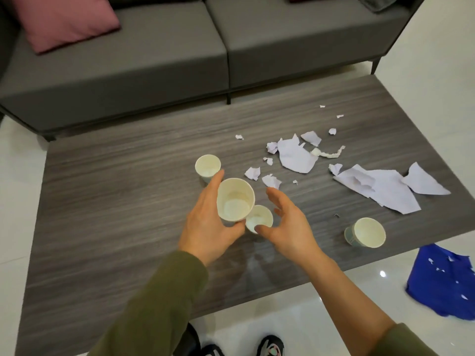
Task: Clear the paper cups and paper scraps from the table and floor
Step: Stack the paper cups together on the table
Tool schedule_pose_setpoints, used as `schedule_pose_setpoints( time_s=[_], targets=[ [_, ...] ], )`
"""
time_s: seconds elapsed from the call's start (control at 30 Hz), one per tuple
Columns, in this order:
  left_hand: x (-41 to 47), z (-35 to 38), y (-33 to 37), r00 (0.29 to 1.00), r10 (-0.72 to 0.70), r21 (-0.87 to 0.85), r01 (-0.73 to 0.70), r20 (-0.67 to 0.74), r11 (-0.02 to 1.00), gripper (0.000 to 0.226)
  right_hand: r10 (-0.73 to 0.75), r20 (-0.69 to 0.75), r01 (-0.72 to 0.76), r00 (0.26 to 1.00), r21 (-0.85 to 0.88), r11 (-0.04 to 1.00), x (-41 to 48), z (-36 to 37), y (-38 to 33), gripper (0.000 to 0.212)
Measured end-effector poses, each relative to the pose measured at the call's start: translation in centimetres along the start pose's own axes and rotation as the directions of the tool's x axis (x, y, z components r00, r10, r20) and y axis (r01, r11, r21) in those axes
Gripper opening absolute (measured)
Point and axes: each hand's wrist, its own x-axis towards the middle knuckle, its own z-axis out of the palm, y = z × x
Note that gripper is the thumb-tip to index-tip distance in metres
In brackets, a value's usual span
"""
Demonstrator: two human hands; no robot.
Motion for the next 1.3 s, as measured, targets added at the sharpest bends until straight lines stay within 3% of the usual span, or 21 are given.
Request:
schedule_pose_setpoints(
  time_s=[0.17,0.37,0.6,0.83,0.97,1.1,1.2,1.3],
  targets=[
    [0.4,2.0,0.5,0.999,0.005,0.011,-0.005,0.034,1.0,0.077,0.032,0.022,-0.032,0.999,-0.006,0.999,-0.1,-1.6,1.9,0.093],
    [1.3,4.8,-0.9,0.999,-0.022,0.073,0.019,0.037,0.997,0.072,0.07,0.054,-0.069,0.996,-0.016,0.997,0.8,-0.8,4.7,0.098],
    [2.4,7.7,-3.0,0.988,-0.043,0.149,0.02,0.149,0.989,0.07,0.104,0.078,-0.097,0.992,-0.08,0.992,2.5,0.3,6.9,0.1],
    [2.2,9.8,-5.2,0.967,-0.052,0.246,-0.011,0.249,0.969,0.087,0.139,0.123,-0.122,0.983,-0.134,0.983,3.7,0.6,8.3,0.097],
    [2.6,10.7,-6.0,0.954,-0.05,0.239,-0.024,0.296,0.971,0.095,0.135,0.15,-0.117,0.979,-0.121,0.986,4.4,1.1,9.1,0.083],
    [3.0,11.0,-6.4,0.955,-0.076,0.201,0.018,0.288,0.979,0.093,0.124,0.128,-0.112,0.984,-0.095,0.989,4.4,1.8,9.2,0.064],
    [3.4,10.0,-6.3,0.965,-0.152,0.146,0.123,0.211,0.982,0.096,0.118,0.08,-0.116,0.99,-0.03,0.993,5.1,2.2,7.9,0.063],
    [4.8,7.4,-6.0,0.986,-0.111,0.098,0.099,0.127,0.99,0.083,0.083,0.069,-0.082,0.994,-0.017,0.997,6.4,2.8,5.1,0.067]
  ],
)
